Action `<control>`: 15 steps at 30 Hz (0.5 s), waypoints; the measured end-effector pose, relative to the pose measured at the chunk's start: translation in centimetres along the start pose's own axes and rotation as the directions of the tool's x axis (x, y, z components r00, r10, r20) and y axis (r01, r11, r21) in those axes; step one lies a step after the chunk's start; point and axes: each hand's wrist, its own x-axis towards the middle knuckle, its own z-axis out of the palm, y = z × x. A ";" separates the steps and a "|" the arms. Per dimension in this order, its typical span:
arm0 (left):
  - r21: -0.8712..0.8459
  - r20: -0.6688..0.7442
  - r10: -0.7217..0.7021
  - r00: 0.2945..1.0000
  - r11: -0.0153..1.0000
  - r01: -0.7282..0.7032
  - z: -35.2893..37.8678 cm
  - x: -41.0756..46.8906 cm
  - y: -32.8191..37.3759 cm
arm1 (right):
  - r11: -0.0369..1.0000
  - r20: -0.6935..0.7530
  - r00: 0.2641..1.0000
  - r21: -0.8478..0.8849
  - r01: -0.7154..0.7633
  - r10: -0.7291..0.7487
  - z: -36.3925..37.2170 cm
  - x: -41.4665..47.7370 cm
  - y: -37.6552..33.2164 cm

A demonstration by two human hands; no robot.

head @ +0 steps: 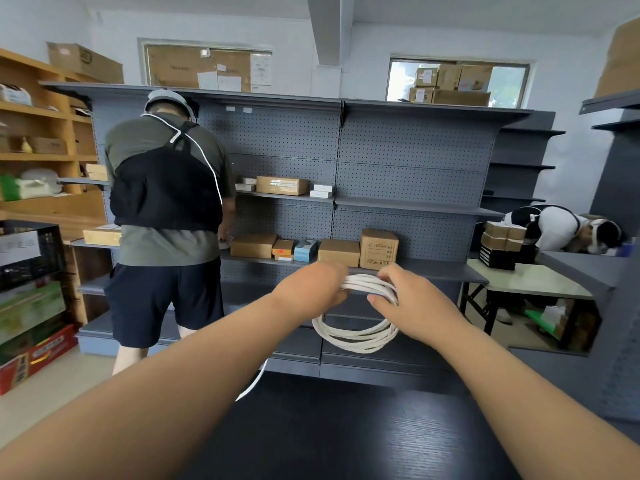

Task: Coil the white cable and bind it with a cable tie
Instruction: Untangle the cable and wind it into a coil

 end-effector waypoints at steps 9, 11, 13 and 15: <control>-0.220 -0.191 -0.072 0.979 0.975 0.028 1.8 -0.7 -0.9 | 0.993 0.013 1.000 -0.115 0.022 -0.021 0.7 0.2 -0.8; -0.343 -0.219 -0.151 0.964 0.937 0.069 2.3 -0.8 -1.3 | 0.997 -0.023 0.999 -0.068 -0.024 0.023 0.8 0.3 -0.7; -0.455 -0.229 -0.225 0.947 0.885 0.100 2.6 -0.8 -1.6 | 0.998 -0.043 0.997 0.005 -0.067 0.068 0.9 0.3 -0.5; -0.558 -0.214 -0.286 0.934 0.820 0.123 3.0 -0.8 -1.8 | 0.992 -0.041 0.993 0.071 -0.104 0.107 0.9 0.4 -0.2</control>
